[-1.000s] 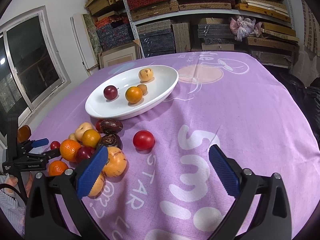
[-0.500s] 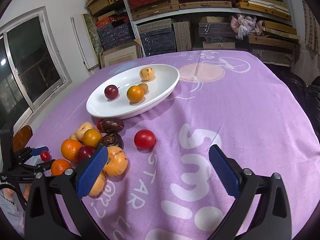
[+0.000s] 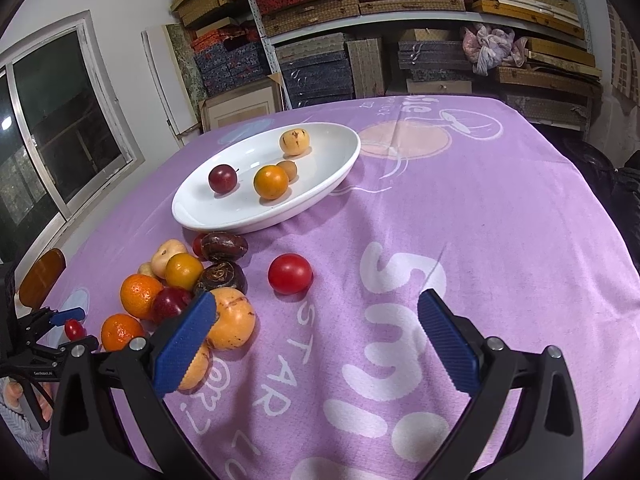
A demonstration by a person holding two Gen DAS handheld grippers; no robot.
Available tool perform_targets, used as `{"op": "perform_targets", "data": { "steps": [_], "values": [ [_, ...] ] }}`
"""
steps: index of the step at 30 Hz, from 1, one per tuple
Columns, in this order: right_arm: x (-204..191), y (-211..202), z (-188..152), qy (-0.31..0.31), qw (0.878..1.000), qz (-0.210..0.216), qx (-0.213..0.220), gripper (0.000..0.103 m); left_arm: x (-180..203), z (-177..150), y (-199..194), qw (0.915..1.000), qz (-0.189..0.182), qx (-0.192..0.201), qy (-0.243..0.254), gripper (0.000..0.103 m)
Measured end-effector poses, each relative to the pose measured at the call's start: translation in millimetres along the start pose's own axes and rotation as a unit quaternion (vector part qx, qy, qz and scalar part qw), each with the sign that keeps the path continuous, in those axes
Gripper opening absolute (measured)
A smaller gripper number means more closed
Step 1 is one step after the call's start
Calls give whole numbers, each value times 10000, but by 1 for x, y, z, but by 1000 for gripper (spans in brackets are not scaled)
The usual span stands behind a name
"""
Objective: Organize fruits
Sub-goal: 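Move the left tool to the red tomato and close around it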
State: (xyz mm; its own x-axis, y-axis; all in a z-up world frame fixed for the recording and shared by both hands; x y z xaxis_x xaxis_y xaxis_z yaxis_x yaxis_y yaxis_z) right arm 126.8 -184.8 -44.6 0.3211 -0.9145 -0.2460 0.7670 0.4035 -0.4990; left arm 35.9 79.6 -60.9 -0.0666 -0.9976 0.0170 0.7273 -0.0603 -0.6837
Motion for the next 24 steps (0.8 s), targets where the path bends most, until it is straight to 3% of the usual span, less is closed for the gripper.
{"op": "perform_targets", "data": {
  "steps": [3,5,17,24],
  "values": [
    [-2,1,-1,-46,10000,5,-7,99,-5,-3,-4,10000,15,31,-77,64],
    [-3,1,-1,-44,10000,5,-10,99,-8,-3,-6,9999,0,52,-119,61],
    [-4,2,-4,-40,10000,30,-59,99,-19,-19,-25,9995,279,60,-97,67],
    [-5,3,-4,-46,10000,22,-63,99,-24,-22,-31,9993,242,128,-244,65]
  ]
}}
Point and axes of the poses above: each gripper's, at about its wrist camera, not at the fingertips, and y roughly the way its jaws point, x to its right, z to its top, the point moved 9 cm from there along y, roughly the way its jaws point, and after that the axes turned 8 degrees about x, right-handed, at the moved point
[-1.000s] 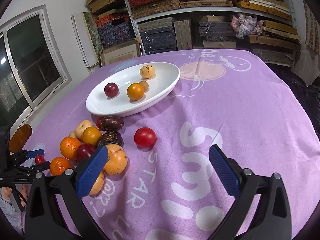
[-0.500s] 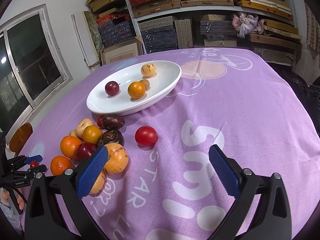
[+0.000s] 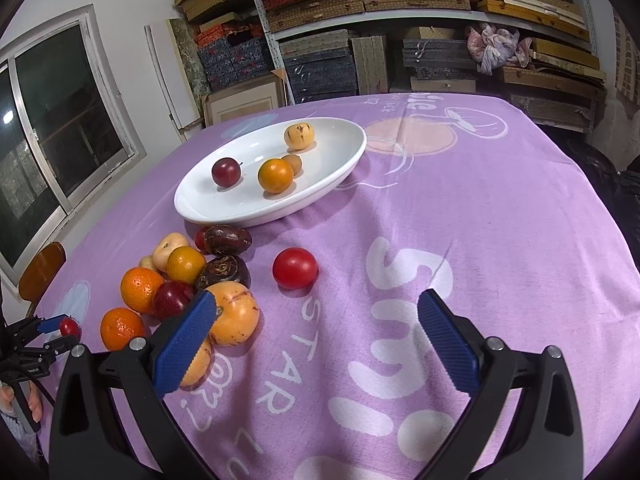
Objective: Organize fruits
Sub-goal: 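Move the left tool to the red tomato and close around it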
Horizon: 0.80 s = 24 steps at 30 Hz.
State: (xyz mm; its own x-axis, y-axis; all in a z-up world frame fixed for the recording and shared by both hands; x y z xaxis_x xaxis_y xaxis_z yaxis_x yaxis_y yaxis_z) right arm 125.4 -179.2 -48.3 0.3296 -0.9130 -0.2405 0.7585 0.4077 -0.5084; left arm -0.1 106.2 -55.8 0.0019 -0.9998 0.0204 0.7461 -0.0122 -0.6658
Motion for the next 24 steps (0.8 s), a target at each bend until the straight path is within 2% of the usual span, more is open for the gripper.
{"op": "perform_targets", "data": {
  "steps": [1,7,9,12,16,17,18,19,20,24],
  "values": [
    [0,0,0,3,10000,-3,-1,99,2,0,0,10000,-23,0,5,65],
    [-3,-1,-2,-54,10000,70,-17,99,21,-2,0,9996,-207,-38,211,44],
    [-10,-3,-2,-140,9997,193,-15,99,25,-3,0,9994,-247,-43,224,34],
    [-33,-11,-3,-430,9970,643,22,99,28,-2,2,9993,-291,-43,224,32],
    [-82,-28,-11,-1354,9836,1181,138,98,35,3,8,9991,-369,-41,196,32],
    [-95,-31,-17,-1577,9788,1304,115,96,37,5,10,9991,-389,-39,192,32],
    [-107,-33,-23,-1771,9735,1446,64,84,39,7,13,9990,-403,-41,199,32],
    [-117,-34,-30,-1934,9681,1591,-24,66,42,9,15,9989,-410,-39,213,32],
    [-127,-35,-37,-2065,9633,1709,-115,61,44,10,16,9988,-418,-42,234,32],
    [-152,-37,-59,-2389,9520,1895,-265,59,49,12,19,9985,-464,-45,284,32]
  ]
}}
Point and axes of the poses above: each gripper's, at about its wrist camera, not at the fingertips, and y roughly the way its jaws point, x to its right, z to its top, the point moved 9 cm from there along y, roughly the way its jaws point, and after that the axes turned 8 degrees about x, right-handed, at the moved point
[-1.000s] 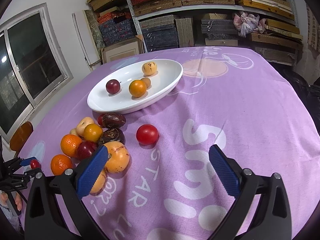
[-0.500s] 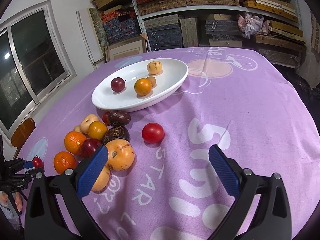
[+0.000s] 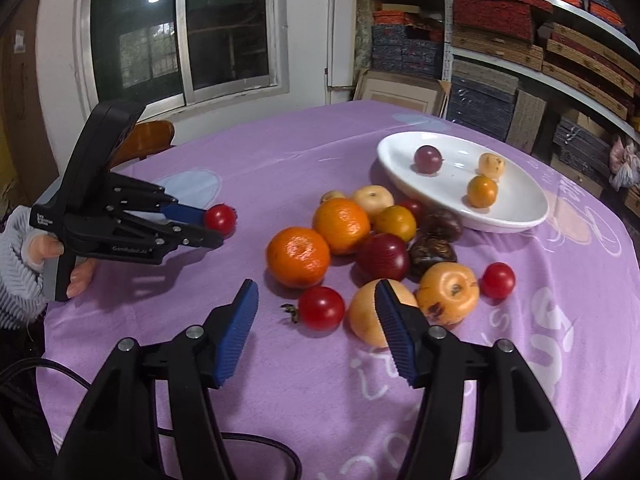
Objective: Organize fruits
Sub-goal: 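Move the left tool to the red tomato and close around it, then carry the red tomato to the plate with the left tool while the right tool carries another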
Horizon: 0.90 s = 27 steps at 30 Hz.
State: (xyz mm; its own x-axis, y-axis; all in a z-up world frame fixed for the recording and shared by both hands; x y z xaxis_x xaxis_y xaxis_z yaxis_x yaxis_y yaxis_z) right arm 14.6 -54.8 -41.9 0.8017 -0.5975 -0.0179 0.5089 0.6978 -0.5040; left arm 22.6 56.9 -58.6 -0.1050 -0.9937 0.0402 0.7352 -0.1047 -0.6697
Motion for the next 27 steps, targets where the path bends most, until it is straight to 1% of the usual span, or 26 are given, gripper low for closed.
{"op": "perform_targets", "data": {
  "steps": [4,6,7,9,11,12,17,19,22,27],
  "values": [
    [-18,6,-5,-60,9997,212,-116,59,2,1,0,10000,-40,6,-49,32],
    [-19,12,-9,-51,9995,150,-261,58,1,1,1,10000,-24,2,-26,32],
    [-18,13,-10,-3,9995,144,-299,57,2,1,1,10000,-24,-1,-14,32],
    [-12,16,-12,157,9991,95,-379,56,3,0,1,10000,-39,-2,1,33],
    [-5,22,-15,335,9980,44,-532,51,3,0,1,10000,-38,-4,14,33],
    [-1,24,-15,400,9976,16,-564,46,3,0,2,10000,-34,-5,22,34],
    [3,37,-18,397,9961,-118,-783,40,5,-1,2,10000,3,-15,89,34],
    [3,39,-18,361,9961,-158,-795,39,5,-1,2,9999,5,-16,101,34],
    [4,41,-18,399,9957,-201,-812,36,5,-1,2,10000,-18,-11,58,34],
    [4,43,-19,340,9953,-326,-849,35,6,0,3,10000,-2,-8,41,34]
  ]
}}
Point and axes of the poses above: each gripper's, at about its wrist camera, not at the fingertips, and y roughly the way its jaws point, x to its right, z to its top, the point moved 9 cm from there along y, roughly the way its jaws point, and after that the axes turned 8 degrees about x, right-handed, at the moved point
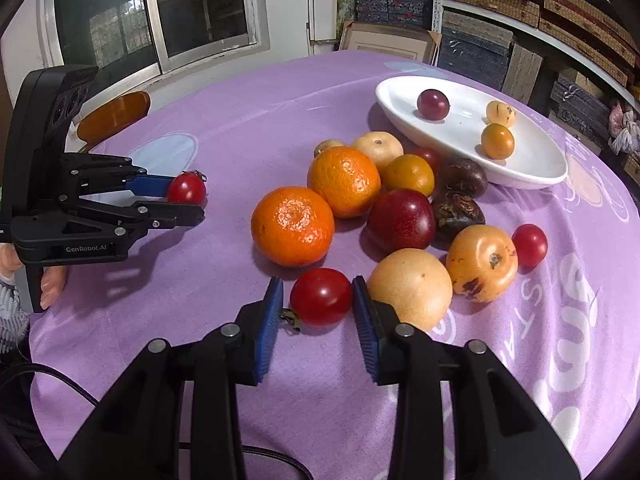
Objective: Organize fruits
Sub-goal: 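Carry the red tomato to the plate with the left tool while the right tool carries another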
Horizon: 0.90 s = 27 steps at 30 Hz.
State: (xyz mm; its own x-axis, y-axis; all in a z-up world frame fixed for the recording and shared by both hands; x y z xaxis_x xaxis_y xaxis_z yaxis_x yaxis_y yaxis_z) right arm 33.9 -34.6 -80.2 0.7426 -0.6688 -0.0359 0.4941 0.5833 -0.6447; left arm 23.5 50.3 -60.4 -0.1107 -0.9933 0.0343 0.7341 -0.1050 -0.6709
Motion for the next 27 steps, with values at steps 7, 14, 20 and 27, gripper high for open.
{"op": "perform_targets", "data": {
  "steps": [7,14,20,27],
  "values": [
    [5,-4,2,95,9999,-95,100,32,-4,3,0,9998,-64,27,-177,31],
    [16,-38,28,177,9969,-314,694,32,-5,28,-4,9996,155,239,-48,31],
    [84,-98,92,746,9820,-813,1532,32,5,122,-14,9964,97,846,25,31],
    [163,-114,150,1417,9582,-1246,2149,32,31,199,29,9950,-35,999,-13,31]
  ]
}}
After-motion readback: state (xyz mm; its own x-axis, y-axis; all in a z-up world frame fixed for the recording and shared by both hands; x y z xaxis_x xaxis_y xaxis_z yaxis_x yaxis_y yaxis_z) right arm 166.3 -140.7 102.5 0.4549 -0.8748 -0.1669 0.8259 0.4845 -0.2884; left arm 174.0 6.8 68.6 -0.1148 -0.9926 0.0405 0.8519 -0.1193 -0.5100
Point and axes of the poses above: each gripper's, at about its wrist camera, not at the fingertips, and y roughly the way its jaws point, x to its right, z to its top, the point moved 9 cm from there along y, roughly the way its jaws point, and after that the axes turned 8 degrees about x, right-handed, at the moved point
